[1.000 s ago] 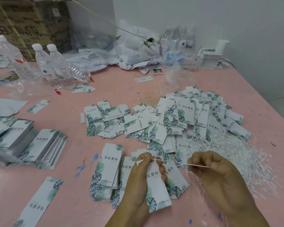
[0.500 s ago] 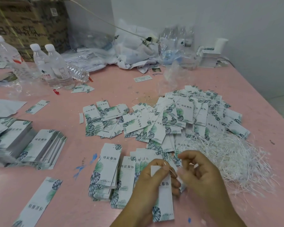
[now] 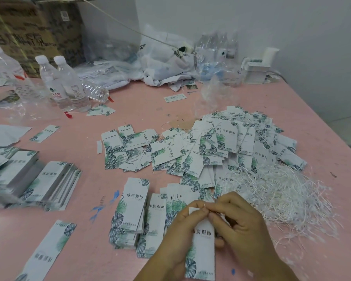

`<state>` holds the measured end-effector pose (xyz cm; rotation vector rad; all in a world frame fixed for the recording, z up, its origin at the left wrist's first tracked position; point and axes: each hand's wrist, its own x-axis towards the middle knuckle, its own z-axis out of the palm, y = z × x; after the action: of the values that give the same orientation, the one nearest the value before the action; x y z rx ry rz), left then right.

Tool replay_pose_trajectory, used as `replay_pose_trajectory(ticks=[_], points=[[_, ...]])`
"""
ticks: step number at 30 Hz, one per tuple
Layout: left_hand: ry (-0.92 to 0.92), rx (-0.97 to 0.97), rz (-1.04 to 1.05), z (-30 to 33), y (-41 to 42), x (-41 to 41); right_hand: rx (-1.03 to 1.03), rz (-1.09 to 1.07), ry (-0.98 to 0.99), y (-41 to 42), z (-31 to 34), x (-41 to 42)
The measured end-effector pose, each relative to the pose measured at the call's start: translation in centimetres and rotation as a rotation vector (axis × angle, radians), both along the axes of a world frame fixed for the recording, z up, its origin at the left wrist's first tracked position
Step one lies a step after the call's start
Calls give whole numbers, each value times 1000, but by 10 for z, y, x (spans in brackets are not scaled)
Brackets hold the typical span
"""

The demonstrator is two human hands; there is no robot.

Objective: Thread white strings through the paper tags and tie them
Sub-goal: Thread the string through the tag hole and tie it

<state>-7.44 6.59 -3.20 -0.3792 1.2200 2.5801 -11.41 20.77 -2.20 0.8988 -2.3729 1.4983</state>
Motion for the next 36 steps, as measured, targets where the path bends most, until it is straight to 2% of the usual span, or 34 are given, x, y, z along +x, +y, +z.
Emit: replay_pose_trajectory(ticks=[3,7,12,17,19,28,36], points=[[37,24,-10,2,1,0,-64,-51,-55,0,0,0],[55,169,-13,3,4,2,-136,-107,-84,-1,-3,0],[71,177,19,1,5,2,-237,-206,-130,2,-3,-4],[81,31,145,-7,4,2,-203,-189,-140,-1,-4,1],[97,-19,158,-7,5,2,-130,-204,-118,-4,-6,3],[195,-195,210,-12,4,2,-99,-251,-64,-15,-5,6],[234,-191,221,-9,5,3,-27,-283,-26,-16,-6,6]])
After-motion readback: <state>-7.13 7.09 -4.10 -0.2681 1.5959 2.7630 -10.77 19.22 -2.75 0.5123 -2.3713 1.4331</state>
